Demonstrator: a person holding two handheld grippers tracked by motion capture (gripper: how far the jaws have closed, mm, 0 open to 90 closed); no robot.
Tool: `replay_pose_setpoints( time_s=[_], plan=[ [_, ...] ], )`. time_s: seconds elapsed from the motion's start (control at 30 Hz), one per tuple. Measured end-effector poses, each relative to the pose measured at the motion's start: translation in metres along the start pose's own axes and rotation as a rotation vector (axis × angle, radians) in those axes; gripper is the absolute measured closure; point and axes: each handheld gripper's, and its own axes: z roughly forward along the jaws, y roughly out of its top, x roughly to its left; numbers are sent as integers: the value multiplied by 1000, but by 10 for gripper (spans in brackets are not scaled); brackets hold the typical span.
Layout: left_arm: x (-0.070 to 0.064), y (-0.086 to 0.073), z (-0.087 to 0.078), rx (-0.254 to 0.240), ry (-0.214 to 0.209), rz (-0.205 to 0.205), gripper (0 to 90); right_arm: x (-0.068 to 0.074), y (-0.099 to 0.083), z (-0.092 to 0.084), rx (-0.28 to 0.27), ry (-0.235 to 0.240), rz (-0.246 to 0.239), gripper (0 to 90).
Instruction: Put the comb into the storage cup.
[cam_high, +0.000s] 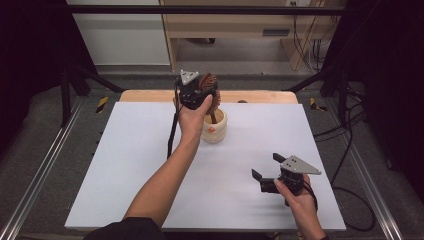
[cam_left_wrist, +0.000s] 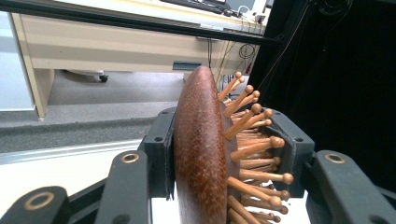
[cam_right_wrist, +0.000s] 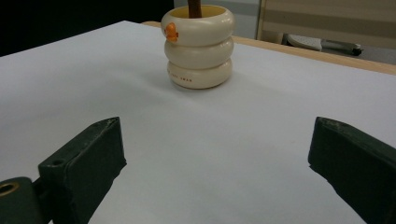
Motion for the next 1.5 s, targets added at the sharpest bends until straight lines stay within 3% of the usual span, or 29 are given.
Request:
replay_pose_setpoints(
  time_s=[1.5],
  plan=[
    [6,-11,4,-6,-4,-83,502,1,-1,1,4,8,0,41]
  ],
)
